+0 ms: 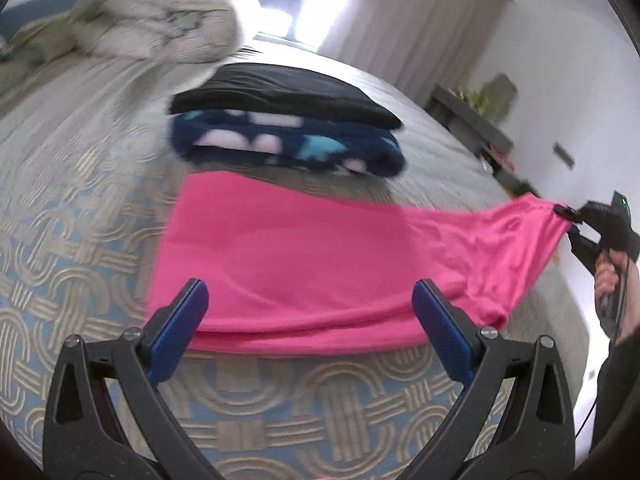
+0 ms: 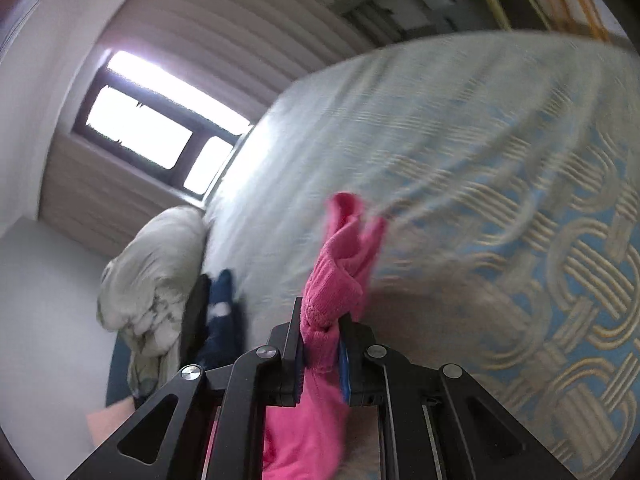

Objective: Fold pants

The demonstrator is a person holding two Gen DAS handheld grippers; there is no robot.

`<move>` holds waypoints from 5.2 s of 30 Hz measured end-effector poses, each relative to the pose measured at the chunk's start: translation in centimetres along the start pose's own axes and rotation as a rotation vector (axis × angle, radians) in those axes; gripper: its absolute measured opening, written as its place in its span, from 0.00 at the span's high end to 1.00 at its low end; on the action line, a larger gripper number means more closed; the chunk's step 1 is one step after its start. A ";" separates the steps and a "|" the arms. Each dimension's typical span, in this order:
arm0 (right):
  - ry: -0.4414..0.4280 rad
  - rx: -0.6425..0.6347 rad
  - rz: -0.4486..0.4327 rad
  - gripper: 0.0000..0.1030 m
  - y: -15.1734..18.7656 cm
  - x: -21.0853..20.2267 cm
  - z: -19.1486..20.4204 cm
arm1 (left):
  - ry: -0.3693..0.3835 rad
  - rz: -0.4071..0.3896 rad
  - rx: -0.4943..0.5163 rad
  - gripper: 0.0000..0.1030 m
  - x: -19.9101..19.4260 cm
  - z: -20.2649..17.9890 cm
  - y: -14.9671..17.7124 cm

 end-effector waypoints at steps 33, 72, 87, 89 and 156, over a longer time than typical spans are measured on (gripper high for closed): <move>-0.125 -0.329 0.518 0.89 31.6 13.9 18.6 | 0.457 0.061 -0.523 0.02 3.5 14.0 -2.5; -0.211 -0.254 0.664 0.47 33.0 13.4 13.5 | 0.834 0.134 -0.551 0.01 8.4 12.4 -1.0; 0.029 -0.079 0.616 0.90 28.6 19.5 14.1 | 0.910 0.062 -0.469 0.01 6.0 13.2 -0.2; 0.026 -0.062 0.661 0.89 29.3 21.0 15.4 | 0.904 0.068 -0.455 0.01 6.1 12.9 -0.2; 0.200 -0.510 0.244 0.68 23.9 11.2 7.2 | 0.016 0.210 -0.008 0.26 0.3 9.3 -4.8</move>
Point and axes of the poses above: each gripper's, at about its wrist camera, not at the fingertips, and x roughly the way its jaws point, z to its left, y to its underside, the point moved 2 cm from there along x, roughly the way its jaws point, and after that the axes turned 12 degrees about x, right-handed, at the moved point
